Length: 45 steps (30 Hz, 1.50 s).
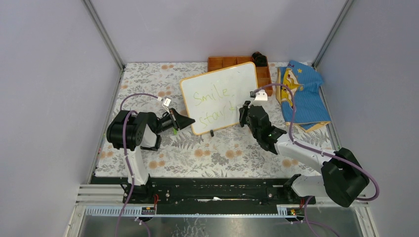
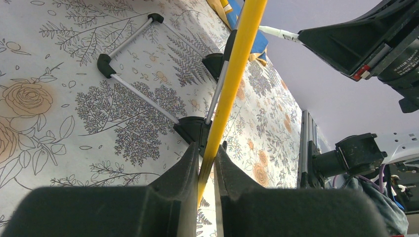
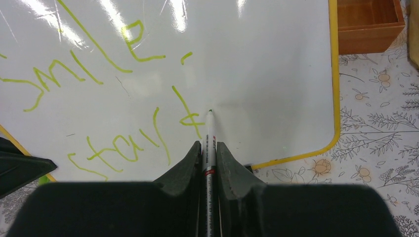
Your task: Write a sentence on the whiteboard
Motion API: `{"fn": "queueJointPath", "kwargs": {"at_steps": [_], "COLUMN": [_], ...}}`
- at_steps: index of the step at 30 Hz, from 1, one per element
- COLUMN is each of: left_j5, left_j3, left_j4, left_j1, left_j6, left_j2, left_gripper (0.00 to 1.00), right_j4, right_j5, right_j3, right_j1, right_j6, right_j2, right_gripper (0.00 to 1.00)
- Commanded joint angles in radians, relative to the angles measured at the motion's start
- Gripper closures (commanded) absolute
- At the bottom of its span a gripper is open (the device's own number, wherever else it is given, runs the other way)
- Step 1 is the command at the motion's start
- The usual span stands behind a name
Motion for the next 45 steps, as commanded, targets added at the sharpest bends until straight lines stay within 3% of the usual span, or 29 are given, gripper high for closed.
{"fn": "queueJointPath", "kwargs": {"at_steps": [1, 29, 45], "left_j5": [-0.037, -0.037, -0.037], "left_j3": [-0.001, -0.001, 0.0], "left_j4": [-0.098, -0.103, -0.106], "left_j1": [-0.002, -0.004, -0.005], "left_j6": [0.027, 0.028, 0.031], "left_j2": [0.008, 0.007, 0.006], "left_gripper": [1.0, 1.0, 1.0], "right_j4": [0.045, 0.008, 0.004], "right_j5": [-0.006, -0.025, 0.008], "right_j3": [0.051, -0.034, 0.033], "right_j1": [-0.017, -0.027, -0.038], "right_j6": [-0.009, 0.036, 0.002], "right_j2": [0.022, 0.013, -0.015], "right_gripper": [1.0, 1.0, 1.0]}}
